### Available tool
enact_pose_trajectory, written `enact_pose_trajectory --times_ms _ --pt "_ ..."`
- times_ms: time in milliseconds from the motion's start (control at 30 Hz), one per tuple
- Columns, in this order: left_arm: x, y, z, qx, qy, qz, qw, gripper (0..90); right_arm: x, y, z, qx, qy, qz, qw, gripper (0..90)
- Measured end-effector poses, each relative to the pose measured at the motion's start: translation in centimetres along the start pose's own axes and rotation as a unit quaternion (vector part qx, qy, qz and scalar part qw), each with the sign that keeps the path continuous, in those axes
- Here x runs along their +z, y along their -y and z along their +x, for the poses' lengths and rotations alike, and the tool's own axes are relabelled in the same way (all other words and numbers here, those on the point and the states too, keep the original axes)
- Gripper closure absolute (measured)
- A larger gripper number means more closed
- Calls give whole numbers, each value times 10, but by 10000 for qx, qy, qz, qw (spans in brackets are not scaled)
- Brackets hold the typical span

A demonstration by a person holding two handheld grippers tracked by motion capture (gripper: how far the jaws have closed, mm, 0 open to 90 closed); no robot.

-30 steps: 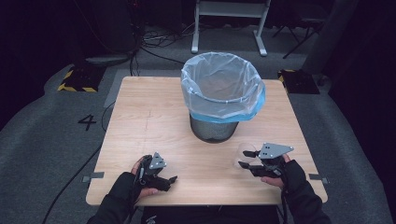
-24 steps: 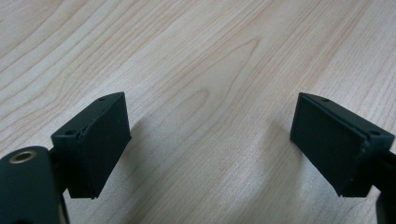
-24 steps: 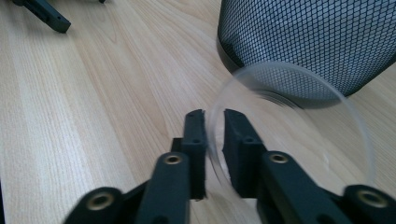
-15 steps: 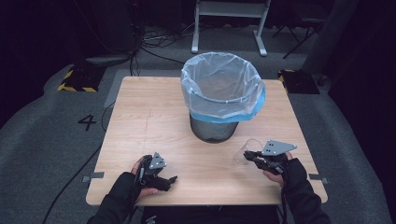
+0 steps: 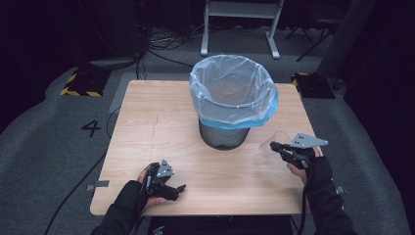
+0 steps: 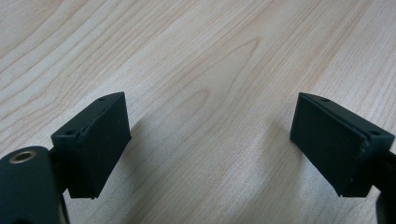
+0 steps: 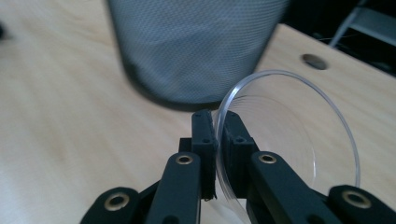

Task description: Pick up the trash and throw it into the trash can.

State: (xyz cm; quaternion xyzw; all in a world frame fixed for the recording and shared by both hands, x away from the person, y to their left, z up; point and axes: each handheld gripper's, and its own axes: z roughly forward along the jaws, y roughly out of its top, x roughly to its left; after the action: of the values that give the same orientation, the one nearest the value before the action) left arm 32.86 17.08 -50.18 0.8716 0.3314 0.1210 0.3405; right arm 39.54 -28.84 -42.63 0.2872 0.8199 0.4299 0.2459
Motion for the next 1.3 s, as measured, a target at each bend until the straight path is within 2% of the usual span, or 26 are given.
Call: enact_pose_trajectory --times_ms 67,133,267,367,400,533,567,667,833,900,967,1100,1133,1267,1300 --pt "0 0 0 1 1 0 10000 123 2 -4 -11 -59 197 64 9998 858" --pt "0 0 0 0 0 0 10000 123 0 -10 -22 0 390 -4 9992 858" --pt "0 0 0 -26 7 10 10000 120 -8 -27 -49 344 562 -405 9970 859" --pt "0 0 0 -58 7 24 10000 119 -9 -35 -57 389 667 -485 9958 859" --pt "0 0 0 -48 7 19 10000 120 -9 -45 -65 439 745 -533 9948 859" --pt "0 0 0 -57 6 24 10000 120 -10 -55 -72 527 767 -677 9934 860" --pt "0 0 0 -50 8 18 10000 120 -10 -63 -77 580 840 -712 9922 860" --pt "0 0 0 -48 8 20 10000 120 -13 -73 -81 587 840 -865 9910 861" --pt "0 0 0 -54 9 20 10000 119 -24 -93 -80 682 772 -1302 9861 861" --pt "0 0 0 -53 9 20 10000 120 -26 -96 -80 707 742 -1378 9851 861" --pt "0 0 0 -51 8 18 10000 119 -35 -110 -79 698 766 -1599 9817 861" --pt "0 0 0 -58 7 26 10000 120 -44 -124 -76 615 815 -1728 9796 861" --pt "0 0 0 -55 6 26 10000 119 -49 -130 -73 593 862 -1817 9778 861" --pt "0 0 0 -54 9 20 10000 120 -54 -136 -72 462 1018 -1740 9784 861" --pt "0 0 0 -48 2 26 10000 120 -57 -137 -73 441 1173 -1670 9780 861"
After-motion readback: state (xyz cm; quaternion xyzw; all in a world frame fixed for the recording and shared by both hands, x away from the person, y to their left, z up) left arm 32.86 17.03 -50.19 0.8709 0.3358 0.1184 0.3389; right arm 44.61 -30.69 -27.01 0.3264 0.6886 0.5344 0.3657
